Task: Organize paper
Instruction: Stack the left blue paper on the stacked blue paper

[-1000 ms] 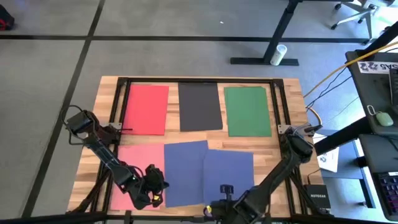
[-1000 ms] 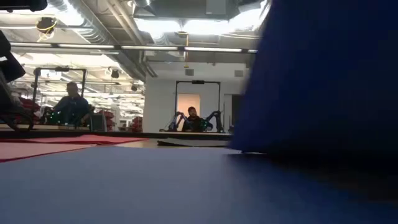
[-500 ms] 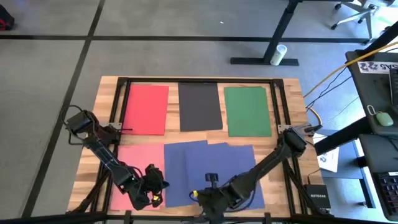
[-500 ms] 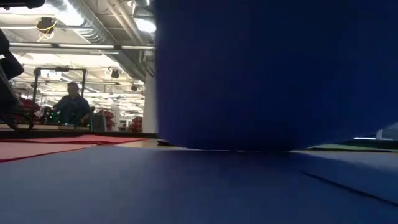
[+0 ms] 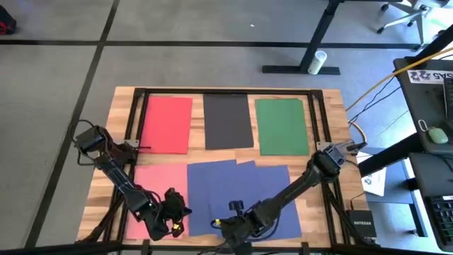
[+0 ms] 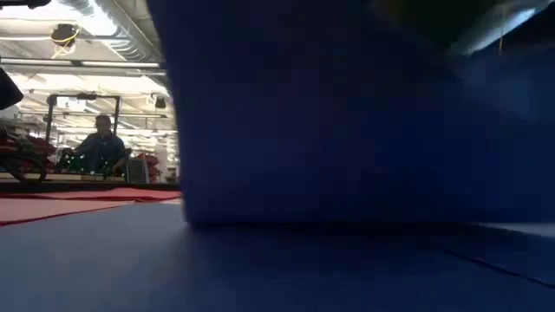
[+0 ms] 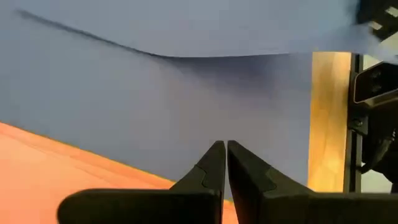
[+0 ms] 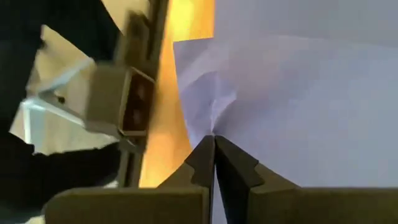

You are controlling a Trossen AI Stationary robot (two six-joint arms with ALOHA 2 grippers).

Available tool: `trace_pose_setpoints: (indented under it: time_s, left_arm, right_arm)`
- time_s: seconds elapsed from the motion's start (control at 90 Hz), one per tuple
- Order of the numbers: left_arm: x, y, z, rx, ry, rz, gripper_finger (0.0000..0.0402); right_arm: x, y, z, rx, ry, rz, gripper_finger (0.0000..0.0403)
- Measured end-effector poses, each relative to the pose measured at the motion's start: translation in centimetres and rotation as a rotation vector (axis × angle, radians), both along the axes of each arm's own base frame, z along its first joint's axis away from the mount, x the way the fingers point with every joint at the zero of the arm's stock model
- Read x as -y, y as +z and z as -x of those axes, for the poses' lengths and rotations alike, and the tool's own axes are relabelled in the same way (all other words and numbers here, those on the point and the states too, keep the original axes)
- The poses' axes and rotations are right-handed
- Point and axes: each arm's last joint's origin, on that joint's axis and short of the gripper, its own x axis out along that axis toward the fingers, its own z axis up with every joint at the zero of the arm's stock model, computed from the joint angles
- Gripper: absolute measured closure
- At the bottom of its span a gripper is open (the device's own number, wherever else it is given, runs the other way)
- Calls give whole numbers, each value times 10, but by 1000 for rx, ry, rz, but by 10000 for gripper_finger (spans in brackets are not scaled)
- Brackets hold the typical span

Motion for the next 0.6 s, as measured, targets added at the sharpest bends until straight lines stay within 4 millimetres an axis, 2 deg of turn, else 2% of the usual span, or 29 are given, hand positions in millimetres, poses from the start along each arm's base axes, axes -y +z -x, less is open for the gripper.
trace_pose_setpoints:
  time_s: [0.222,0.378,0.6]
  left_arm:
    - [0,0,1,-2,-2,1,402]
    - [0,0,0,-1,-1,2,402]
    - [0,0,0,-1,-1,3,402]
  right_arm:
    - [-16,9,28,-61,-59,25,402]
    - [-30,7,47,-118,-89,37,402]
    - [-40,6,62,-135,-118,70,402]
